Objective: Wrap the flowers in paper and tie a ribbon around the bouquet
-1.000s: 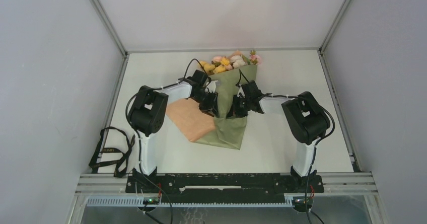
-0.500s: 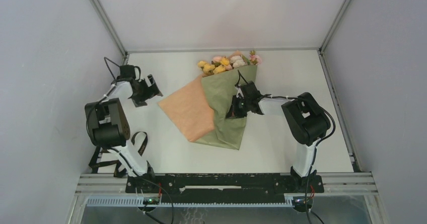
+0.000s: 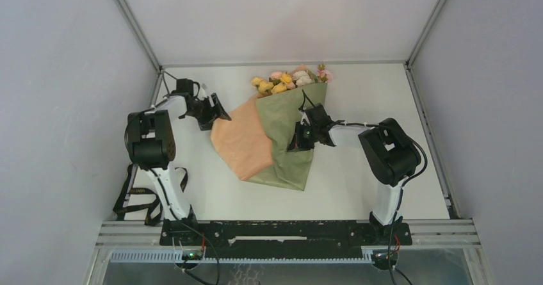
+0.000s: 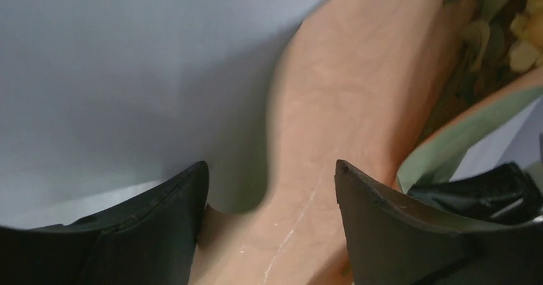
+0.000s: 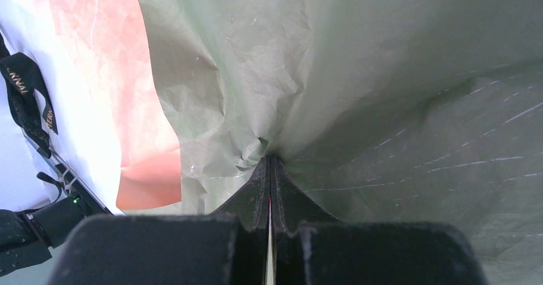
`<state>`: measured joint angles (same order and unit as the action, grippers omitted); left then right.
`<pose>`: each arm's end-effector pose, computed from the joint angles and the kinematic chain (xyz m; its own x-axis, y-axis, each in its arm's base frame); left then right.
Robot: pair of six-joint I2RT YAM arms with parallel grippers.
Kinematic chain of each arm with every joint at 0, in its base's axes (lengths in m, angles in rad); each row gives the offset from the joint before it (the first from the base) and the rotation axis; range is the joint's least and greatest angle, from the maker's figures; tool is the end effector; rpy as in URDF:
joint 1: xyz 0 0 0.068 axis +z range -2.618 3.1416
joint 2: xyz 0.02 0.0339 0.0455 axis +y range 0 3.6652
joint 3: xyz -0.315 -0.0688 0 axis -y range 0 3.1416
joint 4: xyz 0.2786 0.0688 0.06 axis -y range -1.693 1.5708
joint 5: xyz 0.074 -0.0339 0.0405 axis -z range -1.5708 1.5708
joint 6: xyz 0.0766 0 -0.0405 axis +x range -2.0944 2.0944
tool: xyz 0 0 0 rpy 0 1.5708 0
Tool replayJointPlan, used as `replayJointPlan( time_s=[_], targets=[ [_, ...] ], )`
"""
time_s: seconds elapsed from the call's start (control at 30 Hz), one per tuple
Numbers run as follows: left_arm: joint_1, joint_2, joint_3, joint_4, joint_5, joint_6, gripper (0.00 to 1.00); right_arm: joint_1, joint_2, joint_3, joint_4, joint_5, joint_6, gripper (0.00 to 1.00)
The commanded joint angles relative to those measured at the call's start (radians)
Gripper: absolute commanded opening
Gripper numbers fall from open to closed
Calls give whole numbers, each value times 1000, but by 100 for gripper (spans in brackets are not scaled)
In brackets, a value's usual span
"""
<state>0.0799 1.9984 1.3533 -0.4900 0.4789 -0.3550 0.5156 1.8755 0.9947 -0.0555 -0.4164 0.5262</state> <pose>0.4706 0.0023 0.1518 -0.8901 -0.3807 -0.2505 -0.1988 0.8189 -0.5384 0.3532 0.2358 0.1213 -0.9371 -0.0031 -0.3490 -0.2184 0.7852 0.5794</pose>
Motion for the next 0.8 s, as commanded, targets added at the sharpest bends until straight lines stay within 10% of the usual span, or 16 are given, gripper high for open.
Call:
replayJointPlan(
  time_s=[0.0,0.2,0.33,0.77],
  targets=[
    [-64,44,-32,-74,147,-2,73,9,-38,-18,-49,32,-26,1],
    [-102,-113,-89,-74,165,104,45,9,-28,-18,-47,23,-33,1],
    [-125,-165,-79,-170,157,204,1,9,-13,-17,-26,8,-20,1],
    [-444,-226,217,-224,359,164,0,1,33,-18,22,-34,35,0]
  ],
)
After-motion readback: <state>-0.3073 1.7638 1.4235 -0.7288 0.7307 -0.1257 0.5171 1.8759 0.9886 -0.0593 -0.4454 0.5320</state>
